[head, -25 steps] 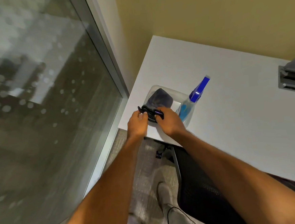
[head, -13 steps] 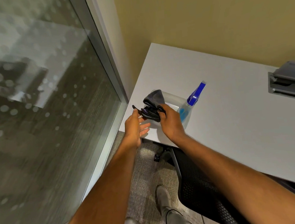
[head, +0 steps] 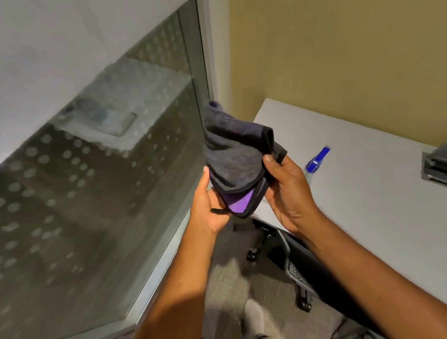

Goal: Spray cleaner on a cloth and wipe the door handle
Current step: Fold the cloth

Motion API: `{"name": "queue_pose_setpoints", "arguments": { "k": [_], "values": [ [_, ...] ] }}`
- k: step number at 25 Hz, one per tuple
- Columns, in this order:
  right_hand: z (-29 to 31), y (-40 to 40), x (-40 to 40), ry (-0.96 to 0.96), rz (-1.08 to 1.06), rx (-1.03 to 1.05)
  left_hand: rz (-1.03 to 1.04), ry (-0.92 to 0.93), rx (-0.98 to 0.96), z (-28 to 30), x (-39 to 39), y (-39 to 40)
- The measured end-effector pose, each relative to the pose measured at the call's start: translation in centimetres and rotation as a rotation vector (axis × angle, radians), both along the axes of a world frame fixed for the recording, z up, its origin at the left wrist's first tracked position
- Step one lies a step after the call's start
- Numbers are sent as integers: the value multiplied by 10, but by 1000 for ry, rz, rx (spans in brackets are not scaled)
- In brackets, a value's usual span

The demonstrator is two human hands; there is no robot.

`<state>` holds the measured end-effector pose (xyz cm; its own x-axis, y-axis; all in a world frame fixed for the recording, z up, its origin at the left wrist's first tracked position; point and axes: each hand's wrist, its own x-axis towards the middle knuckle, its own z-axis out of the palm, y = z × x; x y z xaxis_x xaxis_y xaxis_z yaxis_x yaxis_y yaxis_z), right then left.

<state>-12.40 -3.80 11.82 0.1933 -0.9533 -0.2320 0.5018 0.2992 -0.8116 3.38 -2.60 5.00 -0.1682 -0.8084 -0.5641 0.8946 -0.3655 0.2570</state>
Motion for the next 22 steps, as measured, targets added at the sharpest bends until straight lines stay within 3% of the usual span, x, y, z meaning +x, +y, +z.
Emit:
{"name": "queue_pose_setpoints", "arguments": {
  "k": [3,10,16,22],
  "values": [
    [16,31,11,-222,23,89,161,-85,-131,26,20,38],
    [14,127,35,-232,52,278,335,-265,-100,65,66,158],
    [12,211,78,97,212,116,397,-320,-82,57,109,251],
    [28,259,101,213,368,-49,316,-313,-84,14,145,339]
  ]
}}
